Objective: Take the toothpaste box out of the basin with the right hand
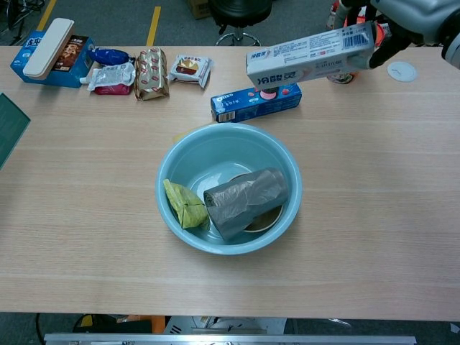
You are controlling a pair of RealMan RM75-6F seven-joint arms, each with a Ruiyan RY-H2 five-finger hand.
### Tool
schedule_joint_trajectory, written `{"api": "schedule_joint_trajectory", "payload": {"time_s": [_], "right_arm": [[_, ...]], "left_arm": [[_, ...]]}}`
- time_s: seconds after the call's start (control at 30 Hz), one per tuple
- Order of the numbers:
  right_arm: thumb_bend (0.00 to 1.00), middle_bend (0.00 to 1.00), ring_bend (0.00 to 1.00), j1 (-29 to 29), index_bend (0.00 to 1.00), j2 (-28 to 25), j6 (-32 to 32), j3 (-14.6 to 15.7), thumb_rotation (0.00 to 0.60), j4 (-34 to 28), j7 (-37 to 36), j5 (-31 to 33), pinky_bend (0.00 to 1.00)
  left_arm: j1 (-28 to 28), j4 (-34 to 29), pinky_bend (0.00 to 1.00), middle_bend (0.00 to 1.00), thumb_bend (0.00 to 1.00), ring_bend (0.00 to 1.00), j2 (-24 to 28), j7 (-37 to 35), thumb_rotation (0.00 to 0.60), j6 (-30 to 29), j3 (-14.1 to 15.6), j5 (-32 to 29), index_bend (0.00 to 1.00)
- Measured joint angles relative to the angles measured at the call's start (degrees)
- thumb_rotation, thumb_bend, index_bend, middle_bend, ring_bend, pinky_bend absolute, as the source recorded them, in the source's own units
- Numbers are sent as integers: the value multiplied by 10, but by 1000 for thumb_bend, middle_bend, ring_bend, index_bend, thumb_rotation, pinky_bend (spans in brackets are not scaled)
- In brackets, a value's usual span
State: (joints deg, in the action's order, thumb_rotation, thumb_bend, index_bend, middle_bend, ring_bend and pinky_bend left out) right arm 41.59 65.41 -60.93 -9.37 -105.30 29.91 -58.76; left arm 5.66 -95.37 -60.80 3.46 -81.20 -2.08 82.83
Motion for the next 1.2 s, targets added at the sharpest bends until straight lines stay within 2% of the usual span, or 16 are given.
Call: {"api": "schedule_joint_trajectory", "payload": {"time_s": [0.47, 0.63, 0.73, 0.83, 0.9, 0.93, 0.97, 1.03, 1.2], "right_arm": [[386, 652, 643, 8, 694, 119, 26, 21, 600, 122, -9, 3, 623], [382, 626, 594, 14, 679, 159, 34, 22, 600, 160, -12, 3, 607], [372, 554, 483, 18, 574, 176, 41, 23, 600, 179, -11, 2, 509], [368, 392, 303, 22, 310, 184, 54, 26, 600, 188, -3, 8, 339], [368, 249, 174, 24, 101, 184, 63, 28, 600, 189, 3, 18, 232], [368, 196, 130, 26, 46, 183, 68, 29, 600, 187, 7, 26, 199], [367, 146, 88, 26, 11, 181, 72, 30, 600, 185, 10, 32, 172], [368, 86, 43, 28, 0, 172, 80, 33, 600, 176, 17, 45, 152], [368, 71, 31, 26, 0, 147, 77, 37, 600, 152, 24, 51, 151]], "left_arm": [[-3, -15, 245, 424, 426, 329, 6, 8, 600, -2, 3, -5, 428], [-3, -19, 245, 424, 427, 329, 7, 12, 600, -4, 3, -4, 428], [-3, -21, 245, 424, 427, 329, 8, 11, 600, -4, 3, -3, 428], [-2, -23, 245, 422, 427, 329, 10, 0, 600, 0, 5, -2, 428], [-2, -23, 245, 421, 427, 329, 12, -8, 600, 3, 6, -1, 428], [-3, -23, 245, 419, 427, 329, 14, -10, 600, 2, 6, 0, 428], [-3, -23, 245, 411, 427, 329, 14, -10, 600, 1, 6, 0, 428], [-4, -21, 245, 396, 426, 327, 13, -13, 600, -2, 6, 0, 428], [-3, -20, 245, 391, 427, 322, 12, -16, 600, -3, 5, 3, 428]]}}
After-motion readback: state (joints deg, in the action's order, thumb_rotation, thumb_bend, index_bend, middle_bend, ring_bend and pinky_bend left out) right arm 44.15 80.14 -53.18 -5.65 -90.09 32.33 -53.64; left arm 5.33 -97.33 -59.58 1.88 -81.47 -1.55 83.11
